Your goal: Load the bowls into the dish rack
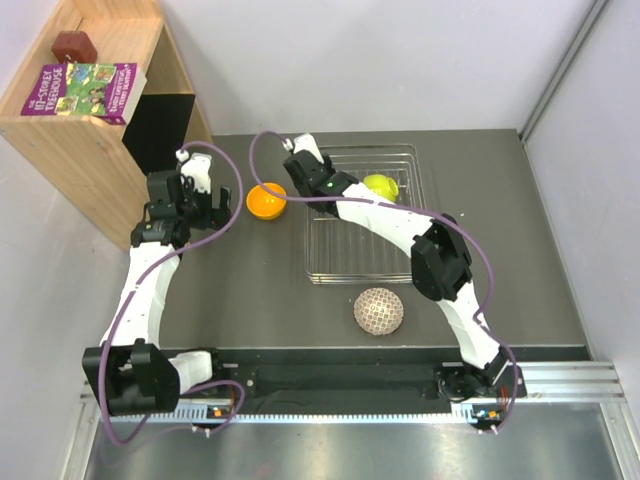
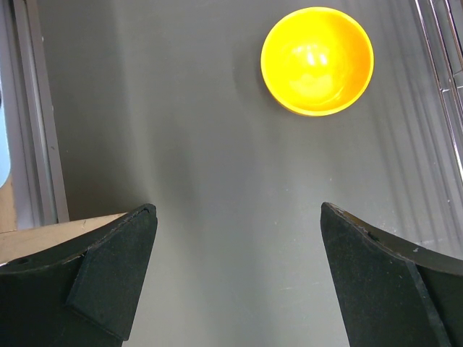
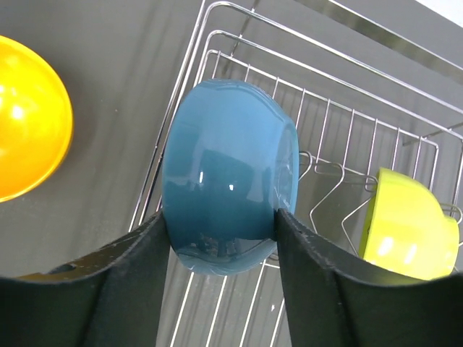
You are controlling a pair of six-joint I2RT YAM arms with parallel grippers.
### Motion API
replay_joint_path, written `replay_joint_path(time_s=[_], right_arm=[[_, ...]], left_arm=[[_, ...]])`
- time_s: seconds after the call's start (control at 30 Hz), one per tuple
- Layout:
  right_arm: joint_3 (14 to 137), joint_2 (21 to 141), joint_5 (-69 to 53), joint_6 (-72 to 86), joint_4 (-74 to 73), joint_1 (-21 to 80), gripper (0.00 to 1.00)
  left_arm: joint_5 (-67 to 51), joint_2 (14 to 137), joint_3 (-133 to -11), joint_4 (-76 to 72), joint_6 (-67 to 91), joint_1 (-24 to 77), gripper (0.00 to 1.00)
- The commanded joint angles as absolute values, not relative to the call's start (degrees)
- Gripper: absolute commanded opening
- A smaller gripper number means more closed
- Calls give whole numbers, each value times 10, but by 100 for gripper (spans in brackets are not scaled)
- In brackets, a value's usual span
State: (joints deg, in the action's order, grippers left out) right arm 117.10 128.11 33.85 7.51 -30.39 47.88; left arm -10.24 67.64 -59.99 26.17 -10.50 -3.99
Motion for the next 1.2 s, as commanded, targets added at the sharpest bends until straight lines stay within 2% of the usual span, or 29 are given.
replay_joint_path(time_s=[0.0,0.07,0.1,0.2,0.33,1.1,1.13,1.17], right_arm=[[1177,1285,343,84,-301,485,46],[1174,1284,344,86,-301,484,38],[1172,1284,344,90,-302,482,28],[1167,1284,342,99,-303,479,14],[1157,1286,328,118,-307,474,0],[1147,1300,229,170,-318,429,0],[1150,1298,228,168,-319,429,3],[1151,1299,226,164,-319,429,13]], left_arm=[[-112,667,-594,244,-107,-43,99],[-112,666,-593,244,-106,-44,99],[-113,666,-592,244,-105,-44,99],[-113,666,-591,243,-106,-44,99],[-113,667,-590,243,-106,-45,99],[-118,672,-595,246,-103,-49,99],[-119,672,-595,246,-103,-49,99],[-119,673,-595,246,-103,-48,99]])
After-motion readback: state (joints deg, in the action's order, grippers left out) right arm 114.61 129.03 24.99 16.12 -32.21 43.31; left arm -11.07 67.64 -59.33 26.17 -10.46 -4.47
